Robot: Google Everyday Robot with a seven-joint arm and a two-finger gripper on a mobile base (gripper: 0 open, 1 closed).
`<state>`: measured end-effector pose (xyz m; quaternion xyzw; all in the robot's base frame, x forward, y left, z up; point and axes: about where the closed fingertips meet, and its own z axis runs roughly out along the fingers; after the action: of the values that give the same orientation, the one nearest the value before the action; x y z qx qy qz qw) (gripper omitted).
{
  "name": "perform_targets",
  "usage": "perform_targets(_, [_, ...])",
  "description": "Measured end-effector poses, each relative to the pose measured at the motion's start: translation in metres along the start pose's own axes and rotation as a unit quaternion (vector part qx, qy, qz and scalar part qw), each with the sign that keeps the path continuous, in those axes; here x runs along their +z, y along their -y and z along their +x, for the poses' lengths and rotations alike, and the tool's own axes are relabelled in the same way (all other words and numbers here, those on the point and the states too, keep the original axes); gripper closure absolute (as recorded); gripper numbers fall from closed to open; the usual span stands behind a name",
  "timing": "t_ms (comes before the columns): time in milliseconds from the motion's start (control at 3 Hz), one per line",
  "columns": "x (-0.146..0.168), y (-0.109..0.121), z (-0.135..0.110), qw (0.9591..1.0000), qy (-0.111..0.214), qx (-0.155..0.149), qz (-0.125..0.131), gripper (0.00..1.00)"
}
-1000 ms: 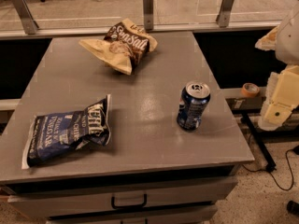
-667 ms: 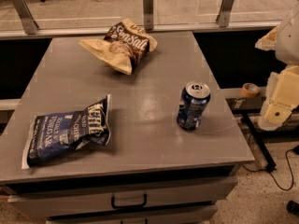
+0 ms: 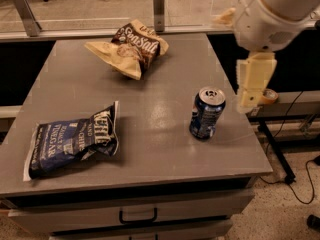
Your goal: Move brown chip bag near blue chip bag
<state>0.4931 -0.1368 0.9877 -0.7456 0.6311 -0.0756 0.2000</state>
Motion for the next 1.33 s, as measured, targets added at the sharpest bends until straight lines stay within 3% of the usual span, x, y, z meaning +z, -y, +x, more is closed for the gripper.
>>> perform_targets(333, [0.025,0.050,-0.045,0.9912,0.048,-0.121,0.025,0.00])
perform_targets(667, [0.032,0.093,-0.083,0.9674,0.073,-0.236,0.054,0.00])
perform_targets(1000, [0.029,0.099,-0.088,0.9542,0.073,-0.283,0.064,0.00])
perform_targets(1333, [0.047,0.092,-0.087,0.9575,0.071,-0.270,0.072,0.00])
